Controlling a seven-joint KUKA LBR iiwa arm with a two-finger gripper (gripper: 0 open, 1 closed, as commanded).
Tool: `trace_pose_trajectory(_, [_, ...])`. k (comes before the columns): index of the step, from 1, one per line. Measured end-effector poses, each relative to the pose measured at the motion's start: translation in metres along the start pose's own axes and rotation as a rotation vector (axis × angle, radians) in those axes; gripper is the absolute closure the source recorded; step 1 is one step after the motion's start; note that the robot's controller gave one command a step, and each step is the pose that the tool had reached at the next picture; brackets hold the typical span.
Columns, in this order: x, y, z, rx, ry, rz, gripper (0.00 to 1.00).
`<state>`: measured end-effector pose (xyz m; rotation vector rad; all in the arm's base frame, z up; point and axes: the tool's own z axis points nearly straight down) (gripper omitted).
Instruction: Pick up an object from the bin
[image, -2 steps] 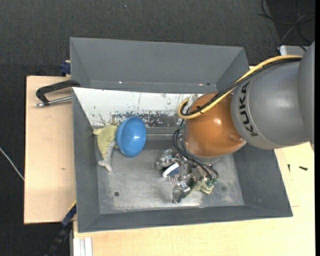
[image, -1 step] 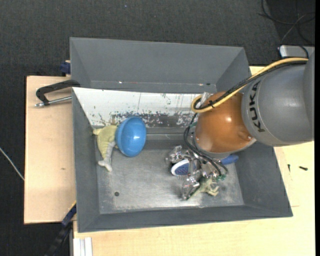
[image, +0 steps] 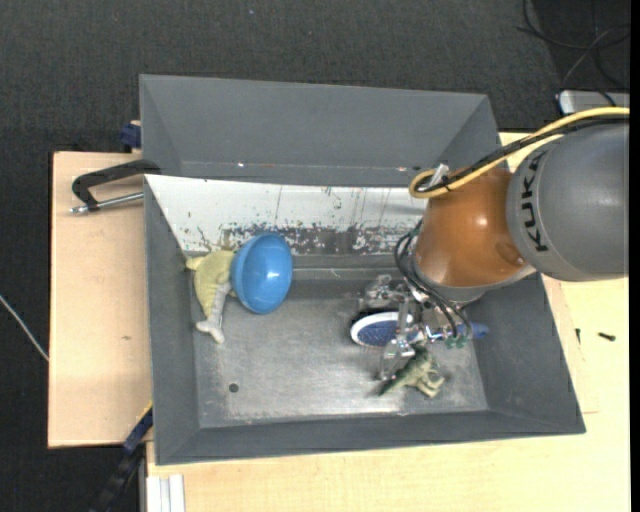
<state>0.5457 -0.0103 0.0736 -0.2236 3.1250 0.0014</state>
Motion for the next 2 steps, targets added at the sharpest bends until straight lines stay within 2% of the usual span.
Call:
trace_pose_trajectory(1, [-0.001,0.001,-0.001,-0.001,-0.004,0.0,1.0])
trace_pose_trajectory(2, [-0.005,0.013,-0.167,0.001,-0.004,-0.26,1.0])
